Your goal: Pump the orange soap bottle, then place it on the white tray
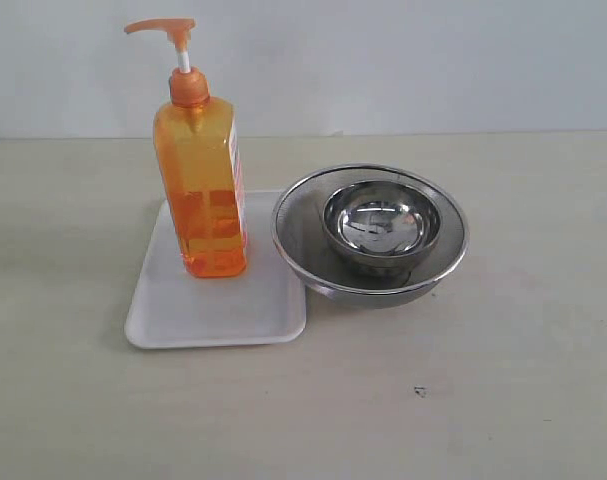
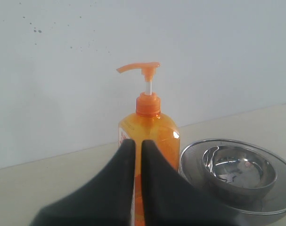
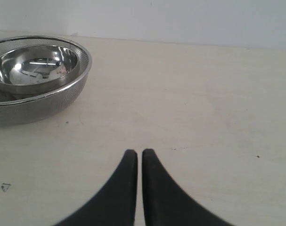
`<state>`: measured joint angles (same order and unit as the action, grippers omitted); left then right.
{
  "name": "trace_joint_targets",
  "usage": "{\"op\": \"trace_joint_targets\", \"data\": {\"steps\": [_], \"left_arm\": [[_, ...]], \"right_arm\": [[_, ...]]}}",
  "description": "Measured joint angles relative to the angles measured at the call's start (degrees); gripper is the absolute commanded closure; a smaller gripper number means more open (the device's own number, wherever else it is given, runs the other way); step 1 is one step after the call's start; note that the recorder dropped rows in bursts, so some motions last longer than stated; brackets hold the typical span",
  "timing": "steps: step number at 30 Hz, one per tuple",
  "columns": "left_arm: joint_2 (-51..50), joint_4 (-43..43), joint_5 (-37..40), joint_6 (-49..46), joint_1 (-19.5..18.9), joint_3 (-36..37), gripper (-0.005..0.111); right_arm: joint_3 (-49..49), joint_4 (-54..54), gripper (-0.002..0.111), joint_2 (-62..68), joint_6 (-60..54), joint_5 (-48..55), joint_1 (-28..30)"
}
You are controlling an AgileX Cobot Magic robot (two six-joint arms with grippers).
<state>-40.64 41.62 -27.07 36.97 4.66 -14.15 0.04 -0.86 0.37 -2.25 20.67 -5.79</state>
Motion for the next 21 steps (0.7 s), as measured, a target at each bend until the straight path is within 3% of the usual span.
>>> {"op": "trace_joint_targets", "data": {"steps": [21], "left_arm": [[0.0, 0.0, 0.0, 0.0, 0.0, 0.0, 0.102]], "right_arm": [[0.0, 0.22, 0.107, 0.0, 0.87, 0.0, 0.0]]}}
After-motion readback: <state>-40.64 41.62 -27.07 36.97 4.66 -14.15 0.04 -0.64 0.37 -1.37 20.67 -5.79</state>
